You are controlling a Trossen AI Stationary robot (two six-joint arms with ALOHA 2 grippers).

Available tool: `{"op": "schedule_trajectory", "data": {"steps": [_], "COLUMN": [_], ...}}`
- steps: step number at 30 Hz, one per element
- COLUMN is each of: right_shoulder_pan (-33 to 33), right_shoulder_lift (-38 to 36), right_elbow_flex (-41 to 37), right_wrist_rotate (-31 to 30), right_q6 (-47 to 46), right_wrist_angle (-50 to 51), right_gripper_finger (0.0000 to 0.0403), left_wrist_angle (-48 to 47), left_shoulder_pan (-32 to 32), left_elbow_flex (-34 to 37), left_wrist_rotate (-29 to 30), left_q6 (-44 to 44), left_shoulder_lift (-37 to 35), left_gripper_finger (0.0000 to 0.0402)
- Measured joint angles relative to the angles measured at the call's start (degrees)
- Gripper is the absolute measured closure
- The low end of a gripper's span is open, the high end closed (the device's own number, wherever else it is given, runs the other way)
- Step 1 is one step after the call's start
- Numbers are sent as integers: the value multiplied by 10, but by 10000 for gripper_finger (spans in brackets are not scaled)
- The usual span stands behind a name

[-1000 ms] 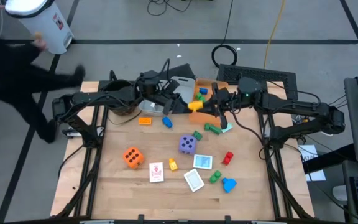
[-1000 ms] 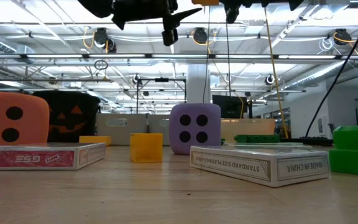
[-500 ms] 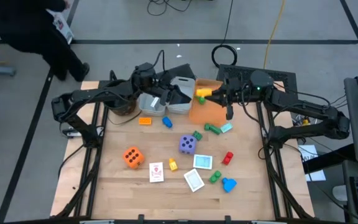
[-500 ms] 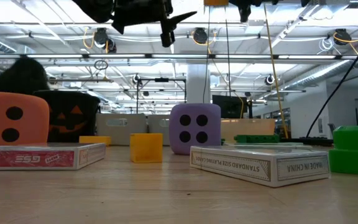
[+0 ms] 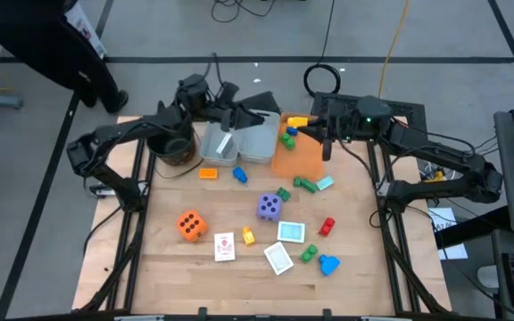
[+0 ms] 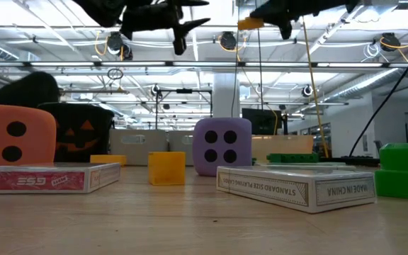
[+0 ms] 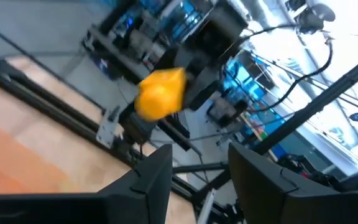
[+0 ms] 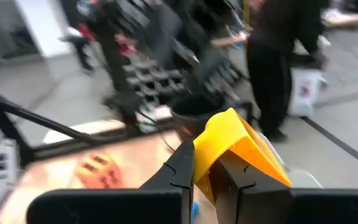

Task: Pick & Place Toys
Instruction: Put the middle yellow game piece into the orange bin

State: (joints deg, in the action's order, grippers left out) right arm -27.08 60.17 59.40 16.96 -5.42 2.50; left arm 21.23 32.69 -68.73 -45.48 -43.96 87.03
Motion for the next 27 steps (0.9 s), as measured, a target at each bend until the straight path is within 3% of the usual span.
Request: {"op": "schedule_trajectory", "data": {"steps": [4,10,20,27], "right_shoulder_pan": [0,-24,-76,-122], "right_shoulder_lift": [17,79,173,249], "right_elbow_flex": [0,0,0,86], "right_wrist_rotate": [-34,-34,-24,-20], "right_q6": [17,-9,4,72], "right_wrist_angle": [37,67,117,257], "right_gripper_finger": [387,387,387,387], "left_wrist_angle": [1,1,-2,-23], "left_shoulder_pan": [17,22,11,1], "left_elbow_flex": [0,0,0,0], "left_wrist_rotate": [29,76,76,81], "left_q6": [24,57,63,89], "left_shoulder_lift": [-37,-84,-99,-99], "left_gripper_finger": [249,241,234,250]}}
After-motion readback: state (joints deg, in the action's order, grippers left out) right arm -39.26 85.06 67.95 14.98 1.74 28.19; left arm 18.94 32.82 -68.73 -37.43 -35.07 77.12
